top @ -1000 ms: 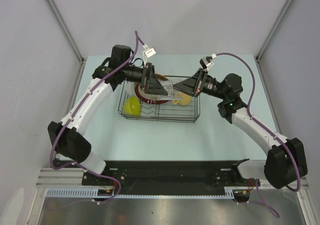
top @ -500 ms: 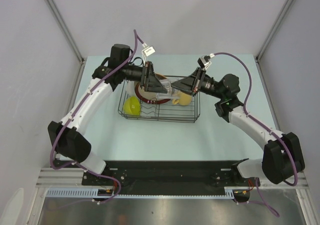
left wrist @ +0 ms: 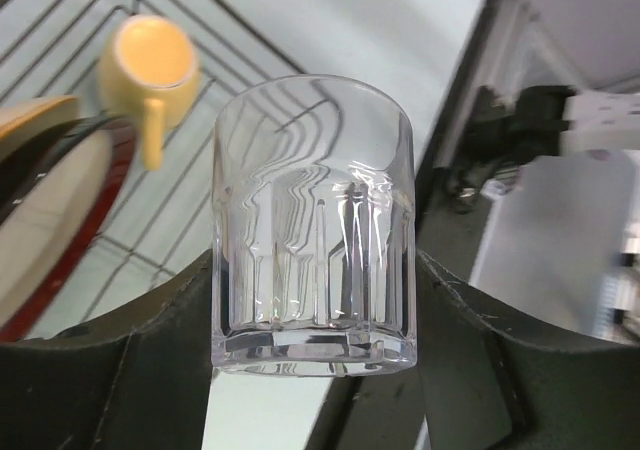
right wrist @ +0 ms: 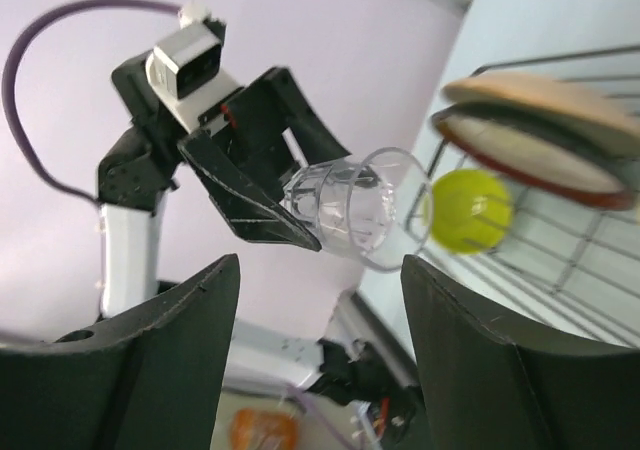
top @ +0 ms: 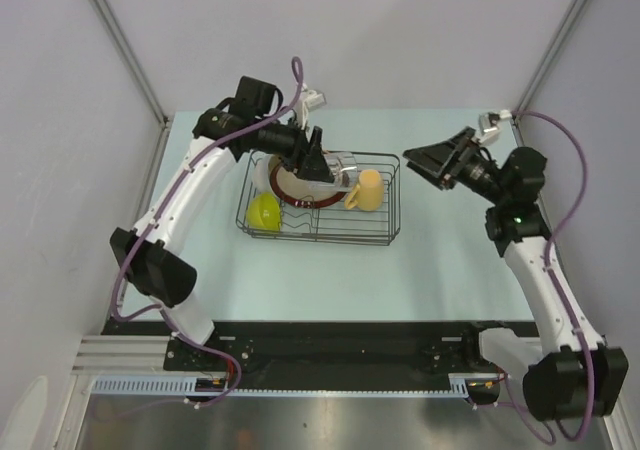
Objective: Load the mixed dishes into the dish rack
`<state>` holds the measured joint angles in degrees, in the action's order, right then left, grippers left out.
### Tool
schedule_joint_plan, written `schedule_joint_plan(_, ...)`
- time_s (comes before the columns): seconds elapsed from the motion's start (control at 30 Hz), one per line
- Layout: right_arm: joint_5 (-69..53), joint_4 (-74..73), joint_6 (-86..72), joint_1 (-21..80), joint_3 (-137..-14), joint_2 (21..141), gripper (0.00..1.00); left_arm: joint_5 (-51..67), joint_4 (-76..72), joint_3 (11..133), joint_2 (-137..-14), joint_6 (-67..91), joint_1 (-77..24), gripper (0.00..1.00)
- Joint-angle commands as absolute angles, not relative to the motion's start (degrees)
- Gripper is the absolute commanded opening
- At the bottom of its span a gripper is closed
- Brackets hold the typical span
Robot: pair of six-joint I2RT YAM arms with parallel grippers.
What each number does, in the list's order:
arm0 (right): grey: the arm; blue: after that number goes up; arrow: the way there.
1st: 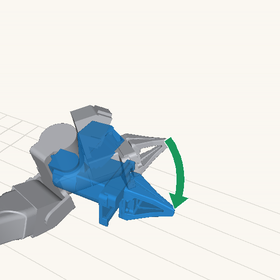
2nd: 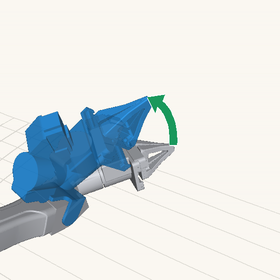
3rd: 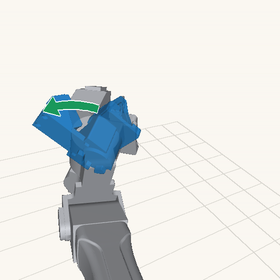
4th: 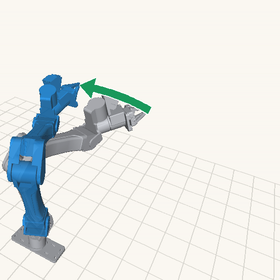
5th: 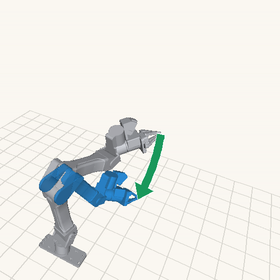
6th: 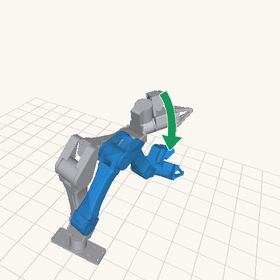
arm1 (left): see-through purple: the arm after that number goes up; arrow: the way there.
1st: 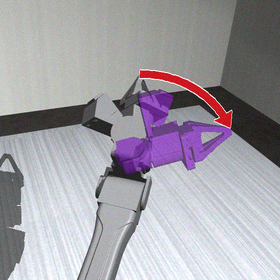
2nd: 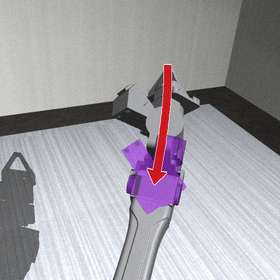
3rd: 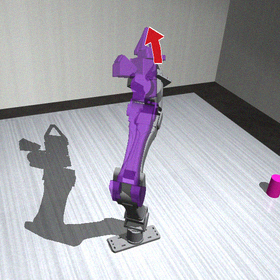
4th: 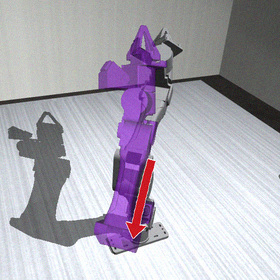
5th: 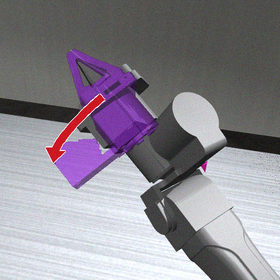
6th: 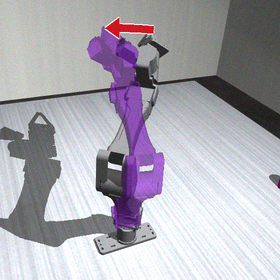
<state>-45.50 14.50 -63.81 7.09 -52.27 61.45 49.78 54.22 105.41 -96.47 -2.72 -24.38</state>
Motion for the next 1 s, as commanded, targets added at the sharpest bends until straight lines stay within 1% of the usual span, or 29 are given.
schedule_joint_plan(0.0,-42.3,-1.6,-54.6,0.4,-53.2,53.3,0.71,32.5,61.5,113.7,-99.7,-13.0,-30.8,0.00)
schedule_joint_plan(0.03,-41.1,-4.2,-53.9,0.4,-53.3,50.7,0.71,26.9,62.0,114.8,-100.8,-13.8,-32.2,0.00)
schedule_joint_plan(0.13,-35.4,-8.2,-51.5,-0.1,-53.3,46.7,0.71,19.0,64.8,119.7,-105.9,-17.1,-37.3,0.00)
schedule_joint_plan(0.27,-33.7,-10.6,-51.5,-2.4,-52.6,43.6,0.70,13.4,67.1,126.5,-113.3,-20.6,-41.1,0.00)
schedule_joint_plan(0.37,-33.0,-12.1,-51.5,-2.5,-51.9,42.0,0.70,10.1,66.7,127.9,-117.1,-22.2,-42.3,0.00)
schedule_joint_plan(0.5,-31.6,-13.9,-51.2,-2.6,-51.1,40.8,0.70,8.2,66.1,126.2,-119.4,-23.2,-43.9,0.00)
schedule_joint_plan(0.63,-31.5,-14.1,-51.6,-2.6,-50.6,39.9,0.70,5.0,61.8,121.9,-119.6,-23.7,-44.8,0.00)
schedule_joint_plan(0.97,-31.1,-14.9,-51.4,-2.6,-49.3,39.1,0.69,1.4,60.2,119.5,-123.3,-25.8,-48.4,0.00)
